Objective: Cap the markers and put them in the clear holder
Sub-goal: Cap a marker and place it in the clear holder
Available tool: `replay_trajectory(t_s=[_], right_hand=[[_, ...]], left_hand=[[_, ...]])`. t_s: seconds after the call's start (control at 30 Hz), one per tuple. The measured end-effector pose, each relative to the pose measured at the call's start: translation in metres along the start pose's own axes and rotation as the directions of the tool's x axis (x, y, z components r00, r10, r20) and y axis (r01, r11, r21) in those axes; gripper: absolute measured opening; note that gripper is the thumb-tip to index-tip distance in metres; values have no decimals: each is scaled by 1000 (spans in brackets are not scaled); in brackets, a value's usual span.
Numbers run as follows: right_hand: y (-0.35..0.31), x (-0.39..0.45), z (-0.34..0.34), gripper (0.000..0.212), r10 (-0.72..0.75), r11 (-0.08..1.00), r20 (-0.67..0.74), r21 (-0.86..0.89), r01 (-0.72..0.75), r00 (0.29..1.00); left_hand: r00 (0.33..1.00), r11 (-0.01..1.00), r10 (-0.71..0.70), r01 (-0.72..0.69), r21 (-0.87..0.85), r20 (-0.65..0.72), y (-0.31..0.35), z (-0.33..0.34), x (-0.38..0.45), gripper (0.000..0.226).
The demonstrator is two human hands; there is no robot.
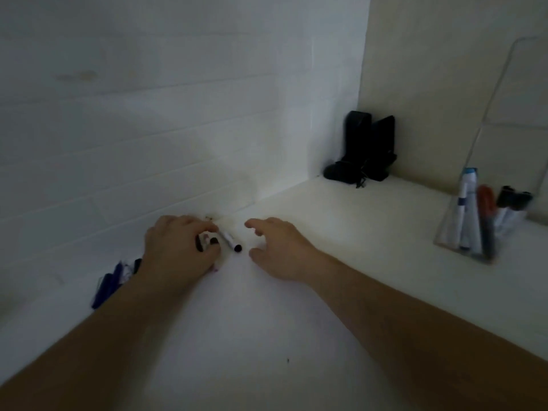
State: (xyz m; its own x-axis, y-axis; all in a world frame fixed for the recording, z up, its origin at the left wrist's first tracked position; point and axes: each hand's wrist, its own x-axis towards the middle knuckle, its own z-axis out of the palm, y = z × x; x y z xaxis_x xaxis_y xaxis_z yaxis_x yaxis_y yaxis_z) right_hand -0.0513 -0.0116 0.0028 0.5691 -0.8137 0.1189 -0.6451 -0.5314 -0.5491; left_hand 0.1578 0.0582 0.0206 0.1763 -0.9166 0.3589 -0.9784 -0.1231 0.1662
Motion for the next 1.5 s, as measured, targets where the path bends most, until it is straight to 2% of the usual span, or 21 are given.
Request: replay_trajectory(t_s=[0.17,0.27,0.33,0.43,0.6,0.67,0.73,0.77,0.83,0.9,0.97,1.07,1.2,1.37,1.5], right_hand=[[-22,23,26,49,-51,987,54,-147,59,997],[-20,27,26,60,-86,972,45,-217,94,995],[-17,25,21,54,-86,956,27,-278,90,996],[-9,7,1,25,-51,936,-69,-351,23,996],[23,-26,-37,35,47,876,-127,-472,-102,991],[36,-39,-48,31,108,884,-176,-432,-176,978],[45,-51,-54,22,192,944,-220,-226,-242,956],[49,-55,-55,17,226,966,-230,-75,-249,947],[52,-55,-56,16,261,962,-257,145,-230,931],[55,-52,-55,20,255,958,-312,211,-195,915],[55,-51,-52,26,216,967,-355,206,-149,909],[59,-50,-48,23,186,965,-329,238,-109,926],[57,-50,-48,12,152,944,-296,326,-50,943],[47,-53,-50,14,93,947,-300,322,9,949],[35,-57,-53,16,3,952,-369,285,110,930]], left_hand=[[1000,995,9,-9,103,0,-3,12,-10,38],[997,983,56,-45,178,-54,0,16,-9,39],[992,975,95,-75,208,-86,4,16,-7,36],[986,963,141,-116,244,-89,9,18,-5,28],[978,932,191,-154,329,-85,12,17,-4,22],[979,923,183,-140,358,-89,18,15,-3,25],[975,946,174,-127,298,-136,29,11,-3,23],[972,973,157,-123,196,-172,37,9,-3,22],[978,978,55,-94,-185,-204,60,2,-7,20],[985,826,-103,8,-563,-137,83,2,-11,17],[974,606,-223,164,-778,31,98,12,-13,13],[936,283,-251,316,-906,248,99,28,-9,17],[939,-45,-116,320,-946,323,91,31,-10,22],[948,-210,-25,305,-929,317,84,32,-7,37],[949,-199,-26,303,-932,314,83,33,-7,38]])
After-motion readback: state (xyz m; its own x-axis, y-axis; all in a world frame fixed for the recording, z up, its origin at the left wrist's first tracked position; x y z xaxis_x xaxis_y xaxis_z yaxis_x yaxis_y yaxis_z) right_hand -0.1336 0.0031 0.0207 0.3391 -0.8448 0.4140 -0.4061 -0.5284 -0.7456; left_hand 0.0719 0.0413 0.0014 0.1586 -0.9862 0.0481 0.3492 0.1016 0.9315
